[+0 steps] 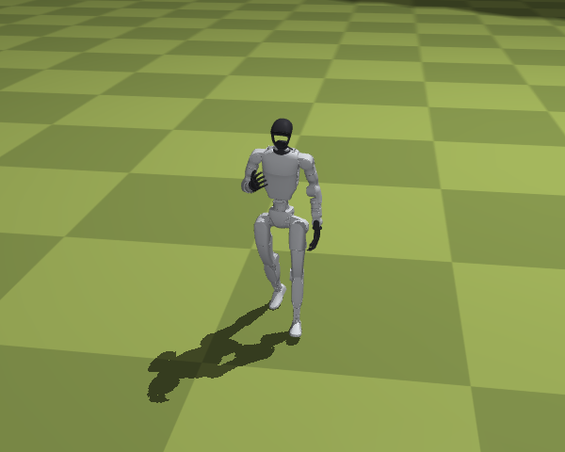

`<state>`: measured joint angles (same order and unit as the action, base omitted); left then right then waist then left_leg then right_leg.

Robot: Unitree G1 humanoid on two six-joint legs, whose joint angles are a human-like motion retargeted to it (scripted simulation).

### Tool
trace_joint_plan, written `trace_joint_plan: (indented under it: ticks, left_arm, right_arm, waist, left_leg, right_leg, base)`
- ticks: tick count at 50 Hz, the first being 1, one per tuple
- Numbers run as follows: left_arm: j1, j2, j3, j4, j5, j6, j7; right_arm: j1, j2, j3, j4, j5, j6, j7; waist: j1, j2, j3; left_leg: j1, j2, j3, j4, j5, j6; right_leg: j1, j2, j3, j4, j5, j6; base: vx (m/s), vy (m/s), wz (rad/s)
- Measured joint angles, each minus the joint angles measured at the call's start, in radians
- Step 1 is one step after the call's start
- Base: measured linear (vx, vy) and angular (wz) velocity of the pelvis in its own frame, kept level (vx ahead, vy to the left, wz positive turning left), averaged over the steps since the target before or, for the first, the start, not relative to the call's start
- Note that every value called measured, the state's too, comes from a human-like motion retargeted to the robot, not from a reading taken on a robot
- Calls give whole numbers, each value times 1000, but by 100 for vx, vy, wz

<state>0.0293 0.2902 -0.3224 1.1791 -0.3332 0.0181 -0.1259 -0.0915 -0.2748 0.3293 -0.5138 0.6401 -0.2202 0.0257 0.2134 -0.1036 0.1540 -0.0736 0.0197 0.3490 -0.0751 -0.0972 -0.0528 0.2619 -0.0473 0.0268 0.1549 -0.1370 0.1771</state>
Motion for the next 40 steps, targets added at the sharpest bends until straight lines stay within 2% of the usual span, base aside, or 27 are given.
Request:
trace_joint_plan:
  ticks: [5, 10, 12, 15, 18, 23, 29, 34, 36, 40]
  left_arm:
    - [-138, 42, -126, 83, 119, 13, -24]
    - [-278, 68, -143, 53, 124, 19, 33]
    - [-330, 70, -119, 18, 91, 21, 64]
    - [-401, 66, -75, -44, 42, 24, 94]
    - [-458, 57, -44, -102, 6, 21, 98]
    - [-519, 40, -32, -163, -8, 9, 93]
    - [-527, 17, -63, -162, -10, 10, 102]
    - [-469, -17, -75, -93, 0, 11, 92]
    - [-428, -31, -65, -53, 3, 8, 85]
    - [-337, -54, -16, 36, -21, 4, 82]
  right_arm:
    - [28, 26, 9, -2, 14, 11, 26]
    - [33, 41, 8, -14, 11, 35, 8]
    - [26, 43, 8, -17, 15, 43, -6]
    - [10, 45, 13, -18, 21, 48, -18]
    - [-3, 45, 21, -17, 19, 51, -15]
    - [-13, 41, 24, -23, 15, 53, -2]
    - [-26, 26, 3, -37, 1, 72, -17]
    - [-30, 28, -14, -50, -66, 87, -12]
    - [-25, 35, -18, -55, -93, 83, -2]
    - [-21, 48, -27, -60, -129, 70, 11]
  waist:
    - [-13, -4, -52]
    - [-11, 0, -90]
    - [-11, 3, -91]
    - [-21, 12, -80]
    - [-45, 20, -64]
    - [-101, 22, -28]
    - [-162, 3, 33]
    - [-194, -10, 70]
    - [-199, -8, 75]
    - [-192, 0, 73]
  left_leg:
    - [43, 26, -11, 41, -80, 16]
    - [65, 41, -19, 77, -135, 33]
    - [79, 39, -22, 87, -155, 37]
    - [108, 31, -30, 97, -181, 36]
    - [137, 17, -50, 101, -199, 32]
    - [183, -22, -104, 103, -221, 18]
    - [245, -89, -174, 106, -250, 8]
    - [297, -124, -226, 107, -276, 20]
    - [313, -121, -241, 108, -285, 20]
    - [334, -100, -256, 113, -300, 12]
  right_leg:
    - [-88, 17, 4, 231, 143, 21]
    - [-263, 8, -33, 544, 279, 38]
    - [-317, -20, -78, 624, 274, 11]
    - [-370, -79, -171, 662, 174, -62]
    - [-388, -102, -239, 580, 93, -103]
    - [-392, -80, -259, 298, 26, -91]
    - [-373, -98, -293, -71, 148, -43]
    - [-392, -113, -273, -235, 301, 50]
    - [-412, -106, -251, -242, 285, 79]
    - [-427, -72, -210, -242, 229, 85]
  base:
    - [40, 19, -12]
    - [33, 18, -9]
    - [29, 17, 1]
    - [26, 16, 16]
    - [24, 13, 40]
    - [23, 9, 61]
    - [24, 4, 63]
    - [27, 0, 51]
    - [29, -9, 36]
    - [31, -16, 21]
